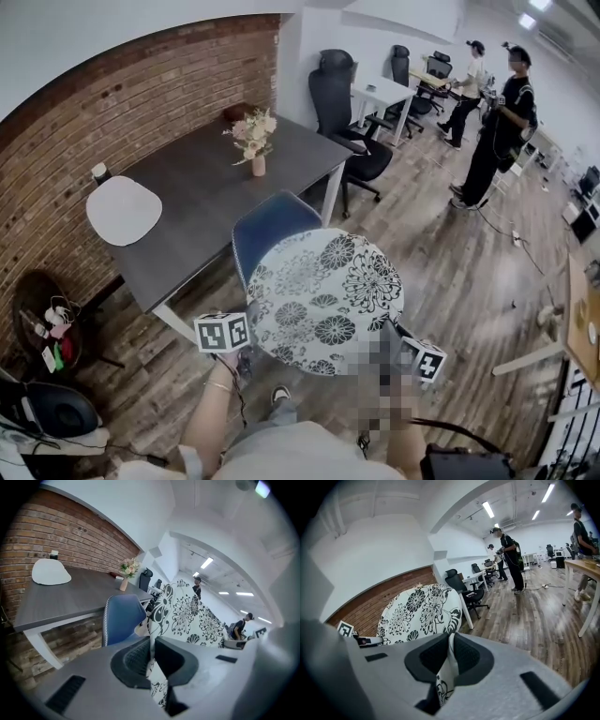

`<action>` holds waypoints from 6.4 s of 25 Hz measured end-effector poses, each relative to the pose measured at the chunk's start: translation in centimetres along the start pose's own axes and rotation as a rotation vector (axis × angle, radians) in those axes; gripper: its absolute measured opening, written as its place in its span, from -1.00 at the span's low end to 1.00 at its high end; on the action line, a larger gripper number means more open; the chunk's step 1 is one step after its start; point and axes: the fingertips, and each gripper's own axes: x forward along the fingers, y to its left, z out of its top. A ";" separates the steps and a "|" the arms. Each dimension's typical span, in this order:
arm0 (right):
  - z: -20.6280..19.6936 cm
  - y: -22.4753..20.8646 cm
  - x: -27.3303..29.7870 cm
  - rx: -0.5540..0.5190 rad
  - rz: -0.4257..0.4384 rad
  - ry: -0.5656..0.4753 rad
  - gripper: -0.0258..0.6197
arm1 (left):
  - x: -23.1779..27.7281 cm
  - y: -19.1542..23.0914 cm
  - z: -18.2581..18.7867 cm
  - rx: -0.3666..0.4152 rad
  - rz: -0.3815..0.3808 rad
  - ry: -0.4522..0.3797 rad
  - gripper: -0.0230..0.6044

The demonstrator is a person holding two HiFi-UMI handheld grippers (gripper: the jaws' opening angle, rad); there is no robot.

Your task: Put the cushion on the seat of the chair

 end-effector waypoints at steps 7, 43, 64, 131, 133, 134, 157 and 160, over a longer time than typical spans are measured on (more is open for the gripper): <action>2.8 0.5 6.1 -0.016 -0.012 0.018 -0.83 | 5.1 2.8 2.9 -0.026 -0.002 0.019 -0.89; 2.2 -6.2 20.1 -0.105 0.060 0.375 -0.83 | 12.8 4.8 -4.1 -0.194 0.210 0.223 -0.89; 5.3 -4.1 19.0 -0.068 0.081 0.551 -0.83 | 9.6 2.2 -1.0 -0.260 0.299 0.376 -0.89; 2.1 -7.8 21.6 -0.129 -0.097 0.442 -0.72 | 10.5 4.6 -0.2 0.032 0.342 0.478 -0.88; 2.0 -7.9 21.8 -0.140 -0.105 0.444 -0.69 | 10.5 4.7 -0.3 0.026 0.347 0.477 -0.88; 1.9 -7.9 21.9 -0.144 -0.109 0.446 -0.68 | 10.6 4.8 -0.3 0.022 0.347 0.476 -0.88; 2.0 -9.2 21.4 -0.114 -0.117 0.405 -0.30 | 9.7 5.0 -0.9 -0.071 0.282 0.428 -0.51; 2.4 -9.1 20.5 -0.103 -0.117 0.388 -0.24 | 9.1 4.4 -0.9 -0.064 0.259 0.433 -0.43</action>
